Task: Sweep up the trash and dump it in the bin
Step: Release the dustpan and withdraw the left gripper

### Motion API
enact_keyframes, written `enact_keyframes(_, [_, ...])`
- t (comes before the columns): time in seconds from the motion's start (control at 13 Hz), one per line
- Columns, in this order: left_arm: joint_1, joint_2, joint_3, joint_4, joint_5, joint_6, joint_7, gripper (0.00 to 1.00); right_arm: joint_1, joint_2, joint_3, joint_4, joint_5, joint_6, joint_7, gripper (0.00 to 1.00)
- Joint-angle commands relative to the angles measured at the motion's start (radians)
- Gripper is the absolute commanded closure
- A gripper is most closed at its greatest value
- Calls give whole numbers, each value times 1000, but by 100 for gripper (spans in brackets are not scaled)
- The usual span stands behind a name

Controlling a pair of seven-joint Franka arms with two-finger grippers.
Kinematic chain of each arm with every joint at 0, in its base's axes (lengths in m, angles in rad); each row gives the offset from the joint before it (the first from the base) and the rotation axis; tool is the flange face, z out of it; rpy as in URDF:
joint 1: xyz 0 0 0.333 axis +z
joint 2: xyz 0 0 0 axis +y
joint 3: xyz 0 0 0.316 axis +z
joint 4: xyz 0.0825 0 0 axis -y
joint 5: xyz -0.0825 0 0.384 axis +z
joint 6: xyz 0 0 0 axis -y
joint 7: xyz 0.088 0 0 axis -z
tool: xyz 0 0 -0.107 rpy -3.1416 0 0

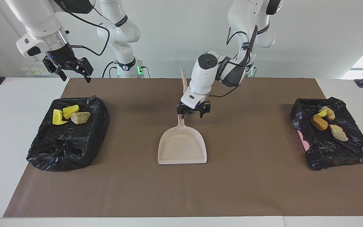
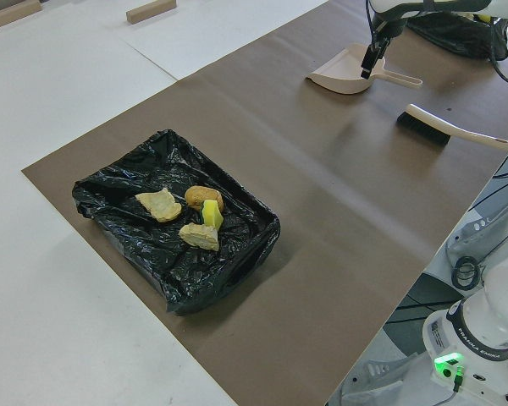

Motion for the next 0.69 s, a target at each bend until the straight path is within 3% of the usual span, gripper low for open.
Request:
enact_keyframes(0.0, [82, -52, -9, -24, 35, -87, 88, 0, -4, -6, 2, 5, 20, -7, 11, 0])
enact_keyframes(0.62, [366, -204, -9, -44, 37, -270, 597, 0, -4, -6, 2, 5, 20, -5, 11, 0])
